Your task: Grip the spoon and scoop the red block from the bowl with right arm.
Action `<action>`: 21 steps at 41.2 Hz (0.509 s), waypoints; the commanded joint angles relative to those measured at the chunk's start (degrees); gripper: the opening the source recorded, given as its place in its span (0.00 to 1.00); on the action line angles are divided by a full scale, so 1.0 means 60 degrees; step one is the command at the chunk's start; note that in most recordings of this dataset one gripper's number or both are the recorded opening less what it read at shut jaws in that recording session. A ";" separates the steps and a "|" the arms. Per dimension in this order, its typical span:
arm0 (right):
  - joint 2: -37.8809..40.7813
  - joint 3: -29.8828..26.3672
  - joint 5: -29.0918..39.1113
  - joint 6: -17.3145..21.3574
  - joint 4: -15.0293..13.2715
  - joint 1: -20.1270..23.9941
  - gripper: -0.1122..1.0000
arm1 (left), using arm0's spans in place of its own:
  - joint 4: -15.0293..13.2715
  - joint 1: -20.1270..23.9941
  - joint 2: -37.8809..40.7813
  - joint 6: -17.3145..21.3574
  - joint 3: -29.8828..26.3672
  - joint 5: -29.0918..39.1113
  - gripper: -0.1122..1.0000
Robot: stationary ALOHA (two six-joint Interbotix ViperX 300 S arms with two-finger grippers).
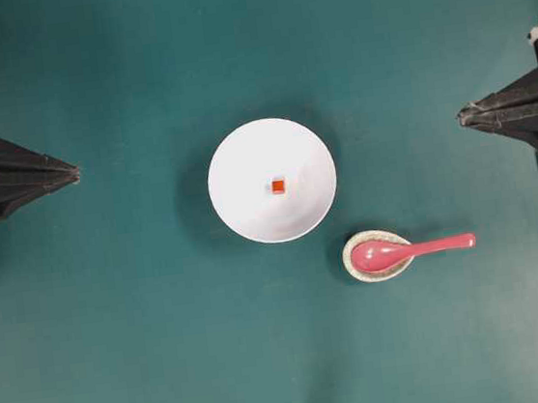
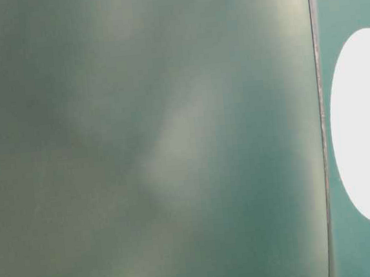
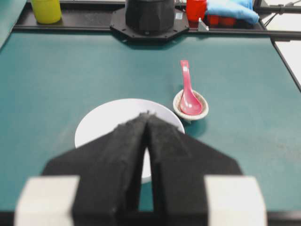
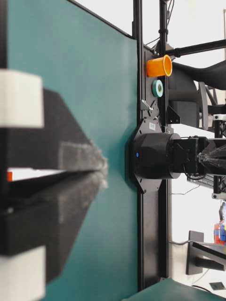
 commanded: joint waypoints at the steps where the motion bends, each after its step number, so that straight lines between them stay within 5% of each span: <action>1: 0.0176 -0.0264 -0.0029 0.0088 0.0176 0.0103 0.18 | 0.0029 -0.0029 0.0073 0.0015 -0.0293 0.0044 0.10; 11: 0.0571 -0.0205 -0.0044 0.0688 0.0293 0.0176 0.52 | 0.0015 -0.0015 0.0073 0.0088 -0.0308 0.0410 0.10; 21: 0.1084 -0.0103 -0.0073 0.0879 0.0308 0.0571 0.57 | 0.0015 -0.0015 0.0073 0.0044 -0.0322 0.0483 0.10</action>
